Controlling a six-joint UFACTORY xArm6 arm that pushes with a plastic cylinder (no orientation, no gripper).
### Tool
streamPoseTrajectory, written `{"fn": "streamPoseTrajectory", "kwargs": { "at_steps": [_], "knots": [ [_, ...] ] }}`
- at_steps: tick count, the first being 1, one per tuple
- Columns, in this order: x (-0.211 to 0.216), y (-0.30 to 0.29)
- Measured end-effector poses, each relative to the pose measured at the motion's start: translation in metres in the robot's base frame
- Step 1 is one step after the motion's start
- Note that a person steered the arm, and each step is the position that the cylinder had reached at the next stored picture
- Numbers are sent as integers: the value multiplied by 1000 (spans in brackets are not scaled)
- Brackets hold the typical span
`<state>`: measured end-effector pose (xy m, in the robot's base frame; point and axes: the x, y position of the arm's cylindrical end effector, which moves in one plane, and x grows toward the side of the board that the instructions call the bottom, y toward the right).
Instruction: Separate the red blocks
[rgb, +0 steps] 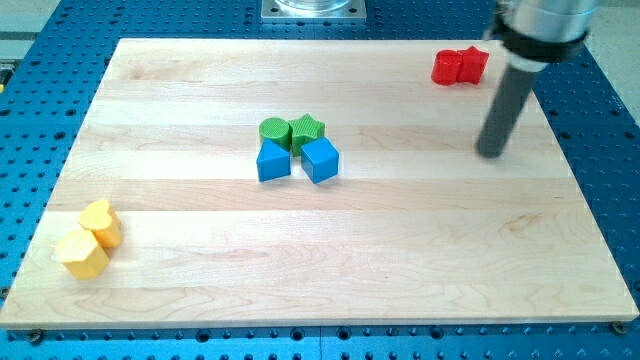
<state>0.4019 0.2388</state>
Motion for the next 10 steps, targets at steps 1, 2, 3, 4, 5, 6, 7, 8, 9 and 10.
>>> {"fn": "streamPoseTrajectory", "kwargs": {
  "at_steps": [1,2,3,4,5,6,7,8,9,10],
  "knots": [
    [-54,39],
    [-105,29],
    [-135,33],
    [-143,-11],
    [-147,-39],
    [-173,-37],
    [-164,-94],
    [-136,-153],
    [-119,-114],
    [-132,-70]
  ]
}}
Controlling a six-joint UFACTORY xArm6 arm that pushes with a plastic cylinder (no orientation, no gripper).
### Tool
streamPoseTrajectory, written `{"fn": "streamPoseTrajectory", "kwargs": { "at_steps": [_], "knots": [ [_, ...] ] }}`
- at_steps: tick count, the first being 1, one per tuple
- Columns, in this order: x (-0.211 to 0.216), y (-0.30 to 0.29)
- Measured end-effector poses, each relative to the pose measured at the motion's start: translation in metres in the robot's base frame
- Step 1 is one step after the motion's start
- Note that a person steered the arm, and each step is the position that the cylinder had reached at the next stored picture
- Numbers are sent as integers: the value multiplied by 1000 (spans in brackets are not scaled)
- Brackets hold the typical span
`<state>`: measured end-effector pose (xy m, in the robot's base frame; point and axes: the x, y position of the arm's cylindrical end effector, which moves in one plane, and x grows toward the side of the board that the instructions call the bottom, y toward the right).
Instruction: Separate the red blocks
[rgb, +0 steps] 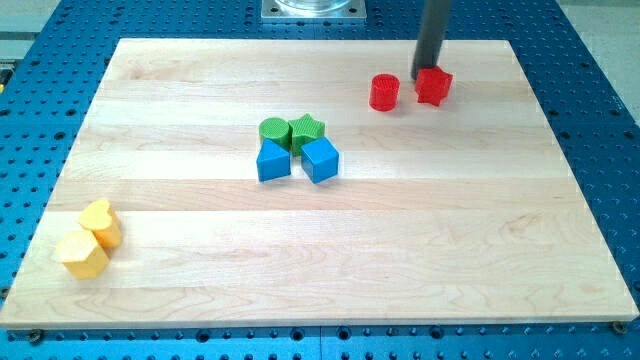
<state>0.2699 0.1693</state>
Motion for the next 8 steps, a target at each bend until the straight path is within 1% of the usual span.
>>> {"fn": "streamPoseTrajectory", "kwargs": {
  "at_steps": [1,2,3,4,5,6,7,8],
  "knots": [
    [6,12],
    [17,-23],
    [52,-19],
    [62,55],
    [86,87],
    [93,0],
    [93,-68],
    [122,-123]
  ]
}}
